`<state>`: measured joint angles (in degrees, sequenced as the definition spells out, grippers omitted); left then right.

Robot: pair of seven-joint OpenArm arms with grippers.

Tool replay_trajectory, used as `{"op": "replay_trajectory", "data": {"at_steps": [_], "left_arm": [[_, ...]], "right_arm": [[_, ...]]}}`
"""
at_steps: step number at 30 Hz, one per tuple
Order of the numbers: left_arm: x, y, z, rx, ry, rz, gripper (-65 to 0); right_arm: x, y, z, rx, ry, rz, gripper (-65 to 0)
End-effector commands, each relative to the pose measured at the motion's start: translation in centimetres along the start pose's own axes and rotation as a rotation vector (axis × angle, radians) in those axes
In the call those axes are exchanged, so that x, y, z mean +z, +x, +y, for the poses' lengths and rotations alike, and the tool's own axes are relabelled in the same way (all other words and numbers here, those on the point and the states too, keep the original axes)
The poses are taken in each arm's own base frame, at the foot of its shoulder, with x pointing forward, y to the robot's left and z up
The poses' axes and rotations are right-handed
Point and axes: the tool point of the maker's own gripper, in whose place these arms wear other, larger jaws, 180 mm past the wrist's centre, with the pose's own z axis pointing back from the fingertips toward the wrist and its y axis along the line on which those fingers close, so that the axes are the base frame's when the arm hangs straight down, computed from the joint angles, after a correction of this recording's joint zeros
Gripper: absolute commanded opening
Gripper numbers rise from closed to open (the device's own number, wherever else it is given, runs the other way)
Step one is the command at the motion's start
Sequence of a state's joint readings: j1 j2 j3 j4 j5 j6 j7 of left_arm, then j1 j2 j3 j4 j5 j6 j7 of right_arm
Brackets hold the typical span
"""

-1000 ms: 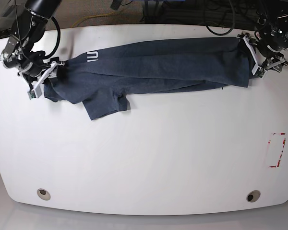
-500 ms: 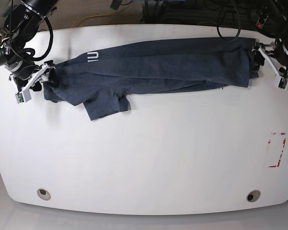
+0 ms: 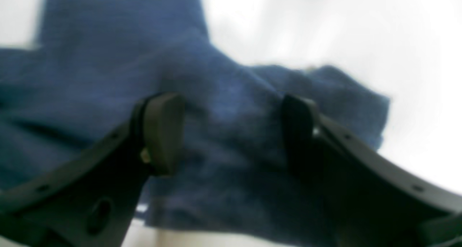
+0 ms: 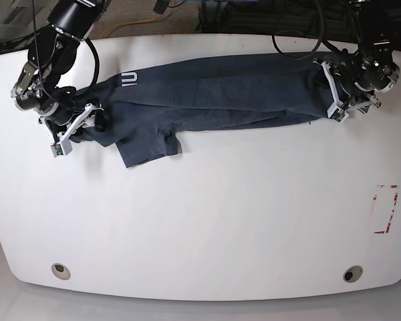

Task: Fold the T-shirt properly
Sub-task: 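Regrasp the folded shirt ends with both grippers and pull them taut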

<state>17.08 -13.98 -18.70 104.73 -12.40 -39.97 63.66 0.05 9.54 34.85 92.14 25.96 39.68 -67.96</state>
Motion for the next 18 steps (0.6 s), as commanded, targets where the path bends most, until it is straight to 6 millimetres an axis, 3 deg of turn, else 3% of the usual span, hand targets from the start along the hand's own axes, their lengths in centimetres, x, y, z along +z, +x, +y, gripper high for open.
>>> {"op": "replay_trajectory", "data": {"at_steps": [1, 6, 8, 11, 18], "left_arm": [[-0.9, 0.1, 0.7, -0.003, 0.007, -0.013, -24.4], [-3.6, 0.2, 2.8, 0.036, 0.021, -0.012, -24.4], [-4.0, 0.6, 4.1, 0.045, 0.033, -0.004, -24.4], [-4.0, 2.2, 4.8, 0.022, 0.04, -0.025, -24.4], [-3.5, 5.1, 3.6, -0.069, 0.036, -0.075, -24.3]], "right_arm": [[-0.2, 0.7, -1.6, -0.02, -0.003, -0.046, -24.1], [-0.4, -0.4, -4.8, -0.073, -0.019, -0.038, -24.1], [0.6, 0.4, -5.6, -0.076, -0.029, -0.072, -24.1], [1.9, 1.8, -5.2, -0.058, -0.012, -0.117, -24.1], [4.2, 6.5, -3.3, 0.033, 0.035, -0.186, -24.1]]}}
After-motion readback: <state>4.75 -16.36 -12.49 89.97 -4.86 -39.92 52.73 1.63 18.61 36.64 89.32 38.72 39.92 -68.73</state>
